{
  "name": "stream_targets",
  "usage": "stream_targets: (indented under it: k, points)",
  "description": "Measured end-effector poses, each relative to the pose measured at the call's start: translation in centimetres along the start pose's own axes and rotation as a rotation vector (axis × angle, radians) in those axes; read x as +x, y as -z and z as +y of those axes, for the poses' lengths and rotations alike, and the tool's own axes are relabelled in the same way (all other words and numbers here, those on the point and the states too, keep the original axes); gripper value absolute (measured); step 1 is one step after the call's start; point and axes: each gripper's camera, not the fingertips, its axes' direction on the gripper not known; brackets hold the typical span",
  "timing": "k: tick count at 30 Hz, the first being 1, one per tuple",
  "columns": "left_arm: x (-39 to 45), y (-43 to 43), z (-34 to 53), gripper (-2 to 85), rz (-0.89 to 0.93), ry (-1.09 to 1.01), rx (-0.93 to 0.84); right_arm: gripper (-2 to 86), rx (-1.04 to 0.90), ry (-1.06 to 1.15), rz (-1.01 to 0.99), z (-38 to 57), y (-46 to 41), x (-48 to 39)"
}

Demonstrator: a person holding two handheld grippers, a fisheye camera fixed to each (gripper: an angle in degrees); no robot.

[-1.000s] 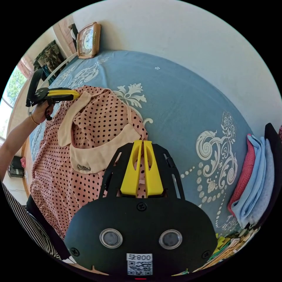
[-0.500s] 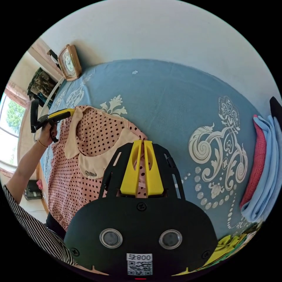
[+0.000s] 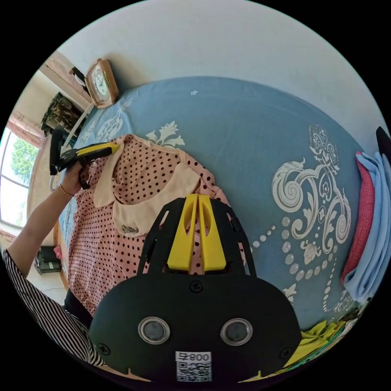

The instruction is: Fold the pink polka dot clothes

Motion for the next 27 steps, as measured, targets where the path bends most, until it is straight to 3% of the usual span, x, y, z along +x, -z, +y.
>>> stream_targets:
  k: [6, 8, 15, 21, 27]
  points:
    - [1.4, 1.0, 0.2, 3.4, 0.104, -0.056, 0.081, 3.4, 0.245, -0.105, -0.154, 5.6, 7.6, 3.6]
    - [3.7, 0.7, 0.0, 5.6, 0.231, -0.147, 0.094, 5.7, 0.348, -0.178, -0.23, 11.2, 10.2, 5.1]
    - [14.3, -3.4, -3.7, 9.1, 0.52, -0.389, -0.029, 8.0, 0.353, -0.389, -0.255, 24.8, 10.3, 5.9]
    - [22.2, -9.1, -7.6, 10.5, 0.552, -0.432, -0.173, 8.7, 0.393, -0.459, -0.344, 28.2, 9.6, 6.5]
    - [27.4, -13.6, -9.2, 7.8, 0.315, -0.526, -0.233, 6.7, 0.406, -0.47, -0.372, 29.3, 9.0, 7.1]
